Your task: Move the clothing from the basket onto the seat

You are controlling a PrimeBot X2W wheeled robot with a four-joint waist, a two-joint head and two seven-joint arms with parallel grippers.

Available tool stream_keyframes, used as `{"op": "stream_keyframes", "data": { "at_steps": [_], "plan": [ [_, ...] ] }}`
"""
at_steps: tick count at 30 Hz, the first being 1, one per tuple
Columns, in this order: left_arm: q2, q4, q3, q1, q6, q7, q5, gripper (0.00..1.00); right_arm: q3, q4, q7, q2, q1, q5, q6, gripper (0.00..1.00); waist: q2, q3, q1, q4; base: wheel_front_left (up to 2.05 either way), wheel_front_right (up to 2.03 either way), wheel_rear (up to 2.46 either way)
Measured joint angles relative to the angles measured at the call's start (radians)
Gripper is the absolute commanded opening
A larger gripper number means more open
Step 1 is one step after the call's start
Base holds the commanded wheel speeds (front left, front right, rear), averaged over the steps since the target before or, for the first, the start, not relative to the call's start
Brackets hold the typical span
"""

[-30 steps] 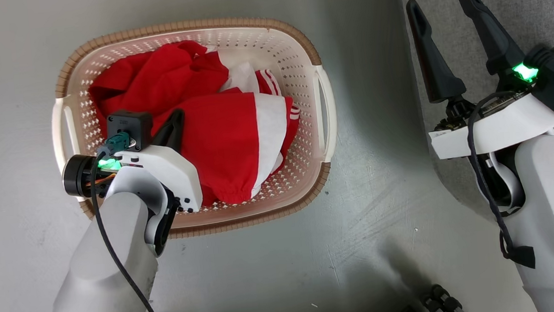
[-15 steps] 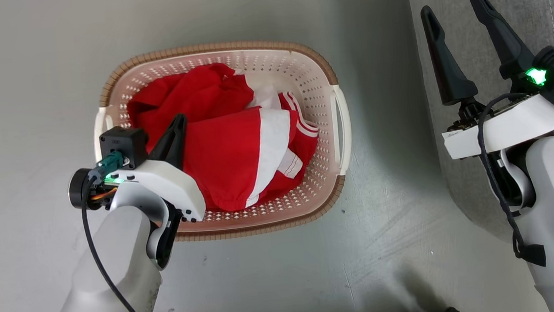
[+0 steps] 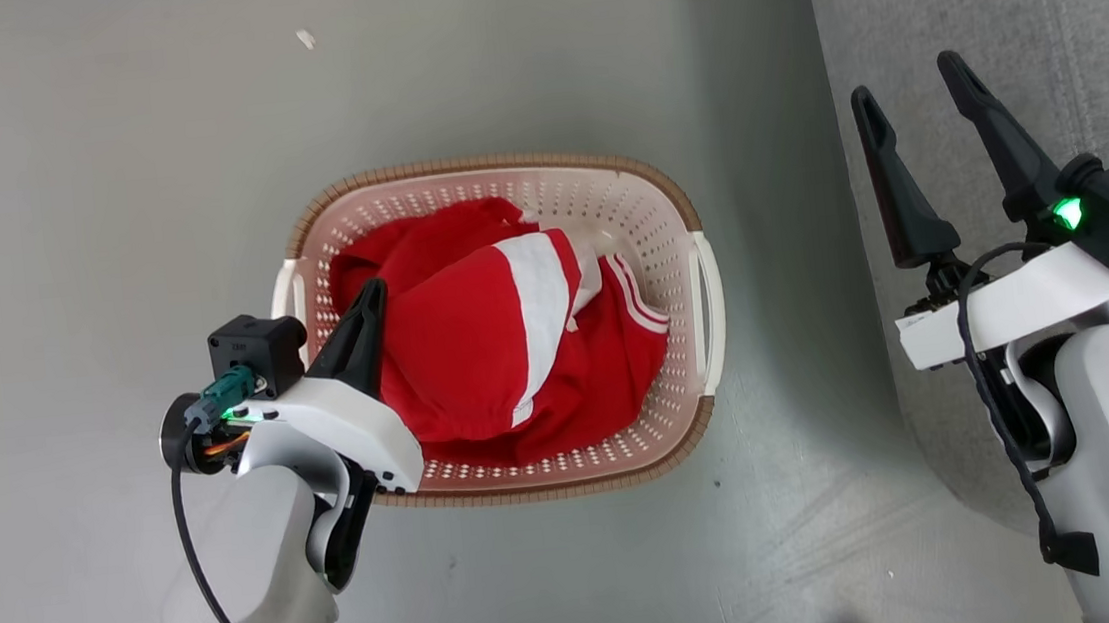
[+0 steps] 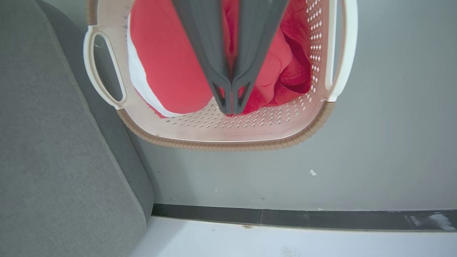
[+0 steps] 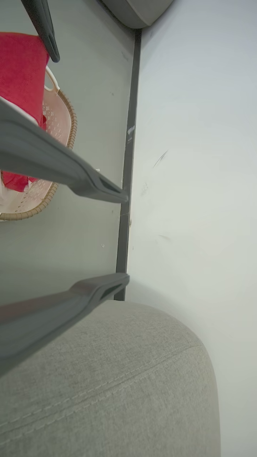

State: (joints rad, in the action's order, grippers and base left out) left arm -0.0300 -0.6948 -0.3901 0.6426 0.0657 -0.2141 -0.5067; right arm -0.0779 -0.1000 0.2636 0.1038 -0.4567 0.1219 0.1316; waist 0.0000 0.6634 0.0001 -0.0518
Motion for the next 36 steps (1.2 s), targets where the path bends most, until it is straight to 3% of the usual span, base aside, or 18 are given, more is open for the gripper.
{"op": "stream_keyframes", "data": {
  "at_steps": [36],
  "plan": [
    [-0.004,0.163,0.031,-0.236,0.013,-0.034,-0.047,0.00,0.020,-0.051,-0.004,-0.011,0.270,0.000,0.000,1.00,0.0001,-0.420,0.0000,0.043,0.00,0.00,0.00]
  ]
}}
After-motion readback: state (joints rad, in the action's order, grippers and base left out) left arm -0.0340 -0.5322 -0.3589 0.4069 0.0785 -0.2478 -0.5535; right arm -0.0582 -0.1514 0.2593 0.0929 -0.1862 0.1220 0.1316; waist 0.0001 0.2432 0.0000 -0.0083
